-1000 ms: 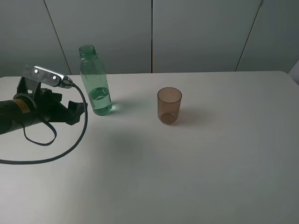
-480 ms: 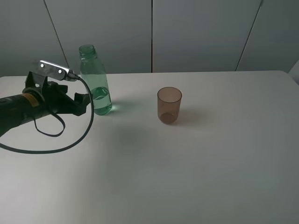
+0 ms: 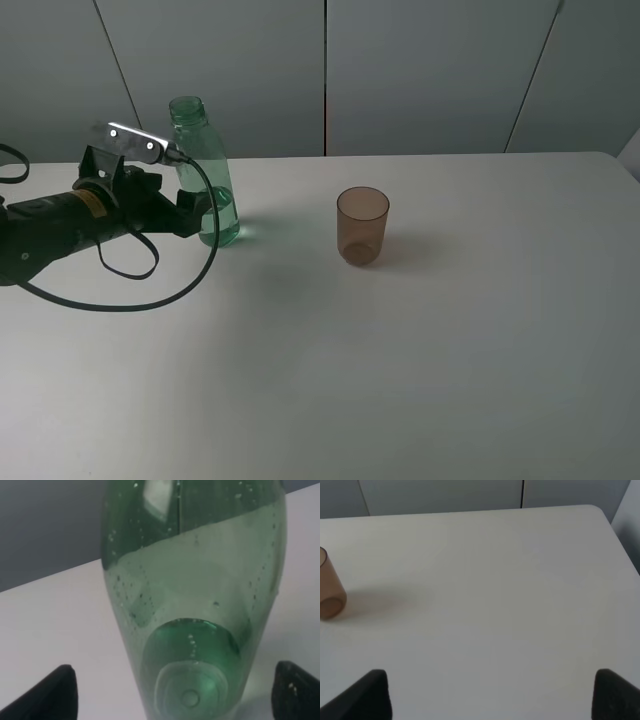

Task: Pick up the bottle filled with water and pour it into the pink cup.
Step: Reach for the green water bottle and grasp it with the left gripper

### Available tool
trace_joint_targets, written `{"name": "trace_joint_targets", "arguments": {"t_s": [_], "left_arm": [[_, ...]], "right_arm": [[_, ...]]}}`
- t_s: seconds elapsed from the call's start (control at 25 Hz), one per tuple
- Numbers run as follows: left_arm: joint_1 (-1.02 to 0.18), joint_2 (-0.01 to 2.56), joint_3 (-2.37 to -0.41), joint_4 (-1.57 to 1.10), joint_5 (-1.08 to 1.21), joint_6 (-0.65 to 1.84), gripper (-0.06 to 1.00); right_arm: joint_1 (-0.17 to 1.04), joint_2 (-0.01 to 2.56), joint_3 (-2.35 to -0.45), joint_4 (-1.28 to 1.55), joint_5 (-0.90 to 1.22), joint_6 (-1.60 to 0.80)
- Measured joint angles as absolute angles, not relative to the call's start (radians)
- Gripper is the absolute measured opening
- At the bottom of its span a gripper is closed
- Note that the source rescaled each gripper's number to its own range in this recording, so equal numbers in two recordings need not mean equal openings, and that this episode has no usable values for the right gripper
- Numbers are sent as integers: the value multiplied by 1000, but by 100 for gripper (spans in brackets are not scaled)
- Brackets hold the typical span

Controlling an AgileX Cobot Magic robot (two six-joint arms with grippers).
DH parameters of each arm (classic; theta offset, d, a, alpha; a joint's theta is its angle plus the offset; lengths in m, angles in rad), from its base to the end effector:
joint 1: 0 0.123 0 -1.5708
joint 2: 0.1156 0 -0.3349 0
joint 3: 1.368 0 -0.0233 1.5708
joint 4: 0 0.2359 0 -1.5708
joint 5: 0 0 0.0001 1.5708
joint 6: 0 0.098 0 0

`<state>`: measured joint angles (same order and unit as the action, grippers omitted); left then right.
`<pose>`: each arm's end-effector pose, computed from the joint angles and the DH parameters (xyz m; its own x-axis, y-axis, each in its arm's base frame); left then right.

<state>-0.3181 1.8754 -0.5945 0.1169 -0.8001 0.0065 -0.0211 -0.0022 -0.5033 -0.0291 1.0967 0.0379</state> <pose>0.3158 -0.1126 0.1802 -0.3320 0.2016 -0.9215 0.4158 0.9081 0.0489 -0.0644 -0.0012 0.2646 -0.4815 0.0348 -0.8758 0.0556 0.9984 0.0091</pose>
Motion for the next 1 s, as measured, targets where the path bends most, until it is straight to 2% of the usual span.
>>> {"name": "trace_joint_targets", "arguments": {"t_s": [0.72, 1.0], "left_arm": [[-354, 1966, -742, 117, -786, 6, 98], [-357, 1966, -744, 115, -790, 6, 98]], "right_arm": [[-21, -2, -503, -29, 1097, 38], [-21, -2, -503, -29, 1097, 38]]}}
